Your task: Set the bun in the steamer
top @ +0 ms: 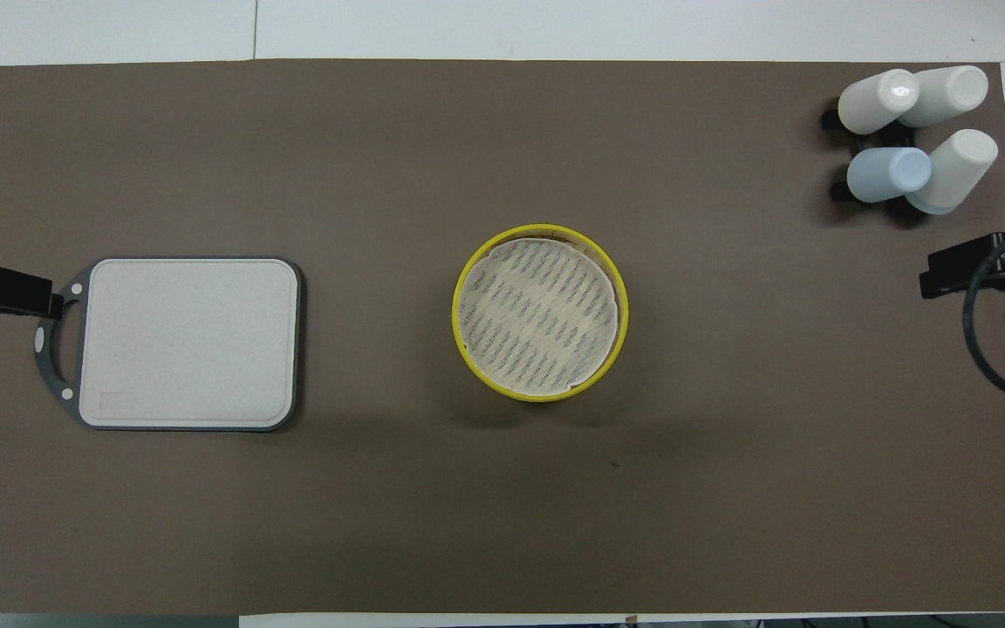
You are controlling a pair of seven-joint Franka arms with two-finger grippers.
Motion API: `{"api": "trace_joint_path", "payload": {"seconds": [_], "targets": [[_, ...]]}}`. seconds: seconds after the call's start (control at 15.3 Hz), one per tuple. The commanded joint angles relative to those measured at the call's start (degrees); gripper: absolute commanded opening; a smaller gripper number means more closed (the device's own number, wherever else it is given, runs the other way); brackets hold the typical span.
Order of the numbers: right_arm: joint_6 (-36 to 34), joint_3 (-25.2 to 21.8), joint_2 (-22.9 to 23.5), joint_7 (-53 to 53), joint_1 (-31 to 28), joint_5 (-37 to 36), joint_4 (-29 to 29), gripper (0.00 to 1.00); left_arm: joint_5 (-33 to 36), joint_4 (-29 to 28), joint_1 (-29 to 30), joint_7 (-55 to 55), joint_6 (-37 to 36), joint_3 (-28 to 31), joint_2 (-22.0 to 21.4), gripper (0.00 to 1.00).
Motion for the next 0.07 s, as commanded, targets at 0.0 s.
{"api": "trace_joint_path", "payload": {"seconds": [0.0], "targets": [[0.23,1.44,-0.4,-1.25,-1.78,-0.81,-0.59,1.0,1.08,-0.76,-0.7,-0.34,0.11,0.27,-1.02,1.0]]}}
